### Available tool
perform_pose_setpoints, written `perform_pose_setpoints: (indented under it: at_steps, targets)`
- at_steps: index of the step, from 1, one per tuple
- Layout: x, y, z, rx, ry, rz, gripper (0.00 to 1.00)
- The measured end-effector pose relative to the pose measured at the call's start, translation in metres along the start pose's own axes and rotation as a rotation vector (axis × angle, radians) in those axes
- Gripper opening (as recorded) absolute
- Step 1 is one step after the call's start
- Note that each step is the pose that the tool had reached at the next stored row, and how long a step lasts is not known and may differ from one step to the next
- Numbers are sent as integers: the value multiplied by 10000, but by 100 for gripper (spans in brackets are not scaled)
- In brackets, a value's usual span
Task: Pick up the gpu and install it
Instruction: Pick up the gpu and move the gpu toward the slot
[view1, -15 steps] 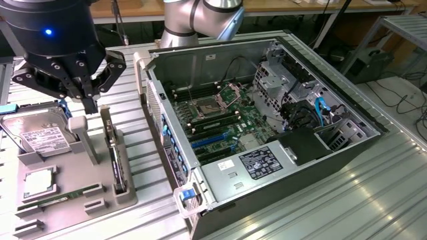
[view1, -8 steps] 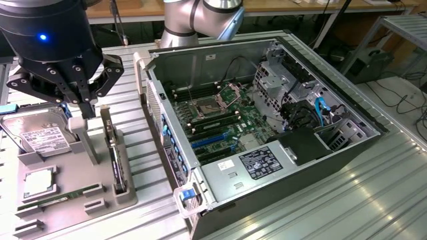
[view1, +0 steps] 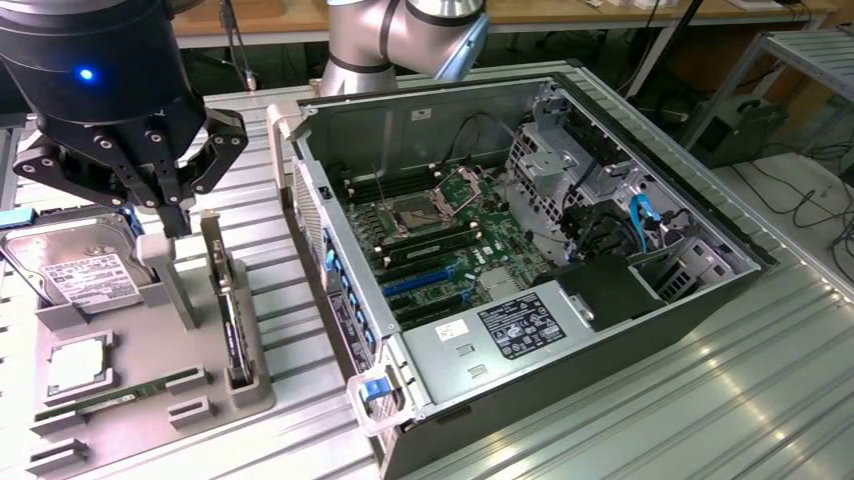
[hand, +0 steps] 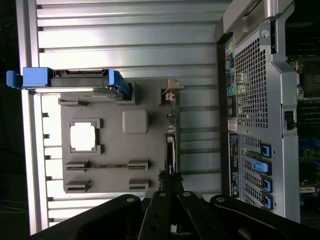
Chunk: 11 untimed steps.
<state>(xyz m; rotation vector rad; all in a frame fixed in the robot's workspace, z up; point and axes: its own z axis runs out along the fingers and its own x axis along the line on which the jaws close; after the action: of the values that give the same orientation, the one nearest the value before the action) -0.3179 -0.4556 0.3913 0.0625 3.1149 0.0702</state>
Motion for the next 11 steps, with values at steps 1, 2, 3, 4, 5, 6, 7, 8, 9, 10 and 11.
perform_pose_setpoints:
  at_steps: [1,2,3,4,5,6,7,8,9,10,11]
  targets:
    - [0,0,0,-1,0,0,11]
    - [0,0,0,0,0,0,11]
    - [0,0,0,0,0,0,11]
    - [0,0,0,0,0,0,11]
    - [0,0,0,0,0,1,17]
    - [0,0,0,-1,0,0,24]
    - [0,0,0,0,0,0,29]
    - [0,0,0,0,0,0,29]
    - [0,0,0,0,0,1,36]
    - [0,0,0,0,0,0,42]
    - [0,0,0,0,0,0,48]
